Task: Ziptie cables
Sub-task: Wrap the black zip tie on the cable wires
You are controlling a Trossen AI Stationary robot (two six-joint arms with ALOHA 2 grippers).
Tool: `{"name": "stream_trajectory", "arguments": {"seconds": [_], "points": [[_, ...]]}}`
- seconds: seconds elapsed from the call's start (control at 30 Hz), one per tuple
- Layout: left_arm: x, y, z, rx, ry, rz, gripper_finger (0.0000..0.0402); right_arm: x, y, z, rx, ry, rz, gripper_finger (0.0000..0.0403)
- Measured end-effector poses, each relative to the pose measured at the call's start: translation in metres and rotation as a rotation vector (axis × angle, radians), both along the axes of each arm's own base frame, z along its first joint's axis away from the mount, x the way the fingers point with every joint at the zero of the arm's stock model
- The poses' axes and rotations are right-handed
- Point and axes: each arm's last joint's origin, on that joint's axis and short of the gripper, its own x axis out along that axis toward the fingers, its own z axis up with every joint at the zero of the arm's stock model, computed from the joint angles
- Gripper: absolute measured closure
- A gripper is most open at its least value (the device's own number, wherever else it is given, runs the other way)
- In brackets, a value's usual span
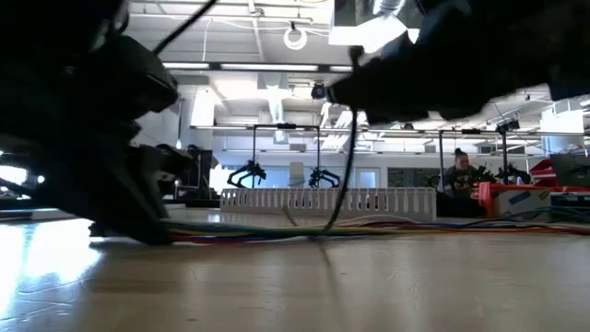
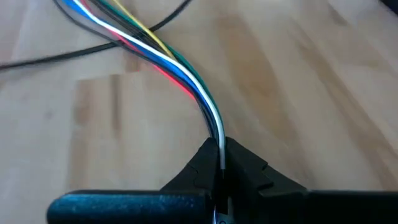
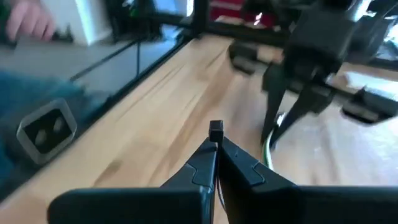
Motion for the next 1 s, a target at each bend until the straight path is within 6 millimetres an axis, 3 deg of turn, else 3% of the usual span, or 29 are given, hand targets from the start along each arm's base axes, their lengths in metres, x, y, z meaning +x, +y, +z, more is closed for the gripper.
{"name": "stream_trajectory", "arguments": {"seconds": [0.17, 0.3, 0.53, 0.7, 0.83, 1.0], "points": [[-0.003, -0.002, -0.001, 0.054, 0.004, 0.005, 0.0394, 0.001, 0.001, -0.013, -0.131, -0.038, 0.050, 0.0403], [0.000, 0.007, 0.003, 0.040, 0.020, 0.045, 0.0361, 0.011, -0.017, -0.016, -0.156, -0.066, 0.060, 0.0403], [-0.012, 0.023, 0.034, 0.050, 0.054, 0.143, 0.0286, 0.025, -0.048, -0.014, -0.069, -0.056, 0.069, 0.0403], [-0.011, 0.016, 0.061, -0.008, -0.104, 0.241, 0.0273, 0.028, -0.054, -0.011, 0.018, -0.055, 0.034, 0.0403], [0.001, 0.000, 0.060, 0.045, -0.213, 0.270, 0.0281, 0.031, -0.057, -0.005, 0.099, -0.076, 0.002, 0.0403], [0.033, -0.017, 0.040, 0.080, -0.306, 0.289, 0.0279, 0.037, -0.058, 0.001, 0.130, -0.103, -0.009, 0.0403]]}}
